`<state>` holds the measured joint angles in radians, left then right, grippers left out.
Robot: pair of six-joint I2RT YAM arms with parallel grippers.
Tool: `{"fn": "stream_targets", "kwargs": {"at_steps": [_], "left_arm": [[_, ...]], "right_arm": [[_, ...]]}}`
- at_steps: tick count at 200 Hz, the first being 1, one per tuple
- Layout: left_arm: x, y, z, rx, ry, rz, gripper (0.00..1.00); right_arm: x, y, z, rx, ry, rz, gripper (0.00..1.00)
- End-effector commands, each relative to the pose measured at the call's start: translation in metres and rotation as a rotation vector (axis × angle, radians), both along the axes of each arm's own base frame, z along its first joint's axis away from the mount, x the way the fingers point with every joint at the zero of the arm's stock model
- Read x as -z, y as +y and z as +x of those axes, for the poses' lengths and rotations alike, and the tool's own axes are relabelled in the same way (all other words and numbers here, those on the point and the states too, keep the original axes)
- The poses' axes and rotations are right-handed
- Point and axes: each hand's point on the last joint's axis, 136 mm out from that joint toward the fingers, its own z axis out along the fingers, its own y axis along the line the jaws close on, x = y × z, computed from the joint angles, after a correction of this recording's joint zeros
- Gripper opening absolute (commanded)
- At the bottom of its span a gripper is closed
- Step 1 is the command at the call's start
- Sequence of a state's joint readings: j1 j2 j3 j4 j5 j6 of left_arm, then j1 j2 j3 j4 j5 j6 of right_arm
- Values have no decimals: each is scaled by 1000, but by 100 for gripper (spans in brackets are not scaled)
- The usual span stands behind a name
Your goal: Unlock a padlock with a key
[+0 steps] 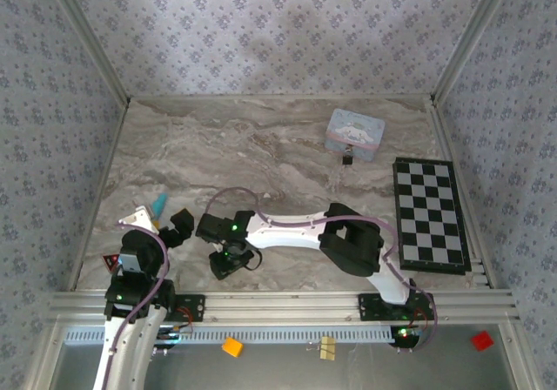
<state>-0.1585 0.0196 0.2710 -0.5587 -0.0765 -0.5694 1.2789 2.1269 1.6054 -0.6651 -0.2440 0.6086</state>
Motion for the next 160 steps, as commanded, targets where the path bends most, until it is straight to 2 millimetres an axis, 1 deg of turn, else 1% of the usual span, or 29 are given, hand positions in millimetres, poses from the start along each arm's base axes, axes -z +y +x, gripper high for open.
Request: {"fn": "stream_targets", "kwargs": {"at_steps": [1,28,53,95,113,131,150,160], "left_arm": [[-7,2,-2,-11,-18,-1,100],[-7,2,-2,-12,-18,-2,100],[-7,2,-1,-11,-20,-3,100],[-7,2,-2,-10,-19,-4,100],[-7,2,-1,-10,-20,-4,100],[-7,2,-1,-10,-20,-4,100],[-7,2,-1,-10,-20,-4,100],[-7,2,-1,-10,-21,-5,100]], "right_arm": [[6,-1,-2,-20,10,-35,38],[12,2,1,-19,12,-46,40],[20,-1,2,-15,8,-80,40],[25,-7,16,14,-58,-117,40],[27,-9,21,29,-81,-128,38],[25,-13,27,51,-123,-137,36],[24,-23,32,69,-145,-151,35],[23,-26,36,108,-149,-148,35]]}}
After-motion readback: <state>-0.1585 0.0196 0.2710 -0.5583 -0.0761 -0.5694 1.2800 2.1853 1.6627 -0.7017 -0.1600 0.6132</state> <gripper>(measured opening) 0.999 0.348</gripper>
